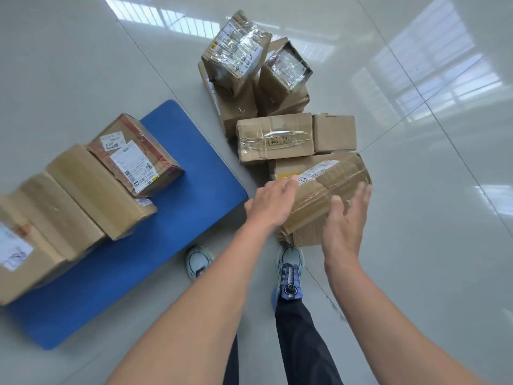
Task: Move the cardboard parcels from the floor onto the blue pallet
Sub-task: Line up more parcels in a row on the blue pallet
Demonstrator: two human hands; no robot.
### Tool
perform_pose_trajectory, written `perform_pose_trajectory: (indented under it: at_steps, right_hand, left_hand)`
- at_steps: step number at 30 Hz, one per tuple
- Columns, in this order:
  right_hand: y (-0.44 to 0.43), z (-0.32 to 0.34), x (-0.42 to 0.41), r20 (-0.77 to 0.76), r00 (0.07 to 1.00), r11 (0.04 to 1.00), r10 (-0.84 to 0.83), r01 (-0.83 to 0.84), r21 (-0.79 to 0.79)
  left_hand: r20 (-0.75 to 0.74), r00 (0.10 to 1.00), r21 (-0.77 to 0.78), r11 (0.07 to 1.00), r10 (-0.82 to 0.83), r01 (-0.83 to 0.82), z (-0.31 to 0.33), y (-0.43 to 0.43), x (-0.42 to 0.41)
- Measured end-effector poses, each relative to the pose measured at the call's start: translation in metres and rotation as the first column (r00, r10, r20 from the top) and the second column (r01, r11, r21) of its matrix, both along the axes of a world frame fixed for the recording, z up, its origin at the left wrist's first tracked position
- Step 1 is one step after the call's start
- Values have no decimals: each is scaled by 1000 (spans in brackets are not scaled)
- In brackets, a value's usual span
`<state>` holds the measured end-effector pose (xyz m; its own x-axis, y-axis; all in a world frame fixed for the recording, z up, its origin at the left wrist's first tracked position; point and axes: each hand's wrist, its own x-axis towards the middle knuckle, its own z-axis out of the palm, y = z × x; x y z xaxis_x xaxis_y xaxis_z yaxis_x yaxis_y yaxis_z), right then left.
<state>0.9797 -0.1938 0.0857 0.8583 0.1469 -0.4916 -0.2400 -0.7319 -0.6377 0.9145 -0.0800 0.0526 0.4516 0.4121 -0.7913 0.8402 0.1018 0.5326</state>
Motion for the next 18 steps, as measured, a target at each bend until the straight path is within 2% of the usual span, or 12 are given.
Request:
perform_pose_trajectory:
  at_steps: [3, 5, 7, 11, 14, 18]
  right_hand:
    - [-12, -13, 1, -108, 979, 985, -172, 170, -28]
    - [-12, -21, -1, -213, 926, 950, -310, 311, -30]
    - [-9, -28, -3, -311, 871, 918, -381, 397, -12]
    - [0, -32, -12, -470, 821, 887, -325, 437, 149]
    - [3, -27, -20, -465, 822, 865, -329, 460, 200]
    - [4, -9, -38, -410, 865, 885, -289, 405, 229]
  left_hand:
    - [-18, 998, 54, 996, -66, 67, 1, -8, 9]
    - [-15, 995, 54, 994, -99, 100, 3, -12, 13]
    - [-2, 992, 49, 991, -124, 124, 4, -15, 17]
    - [43, 986, 68, 985, -159, 156, 3, -18, 15]
    - [82, 991, 56, 993, -104, 99, 10, -21, 6]
    - [120, 989, 1, 996, 90, -91, 24, -25, -21]
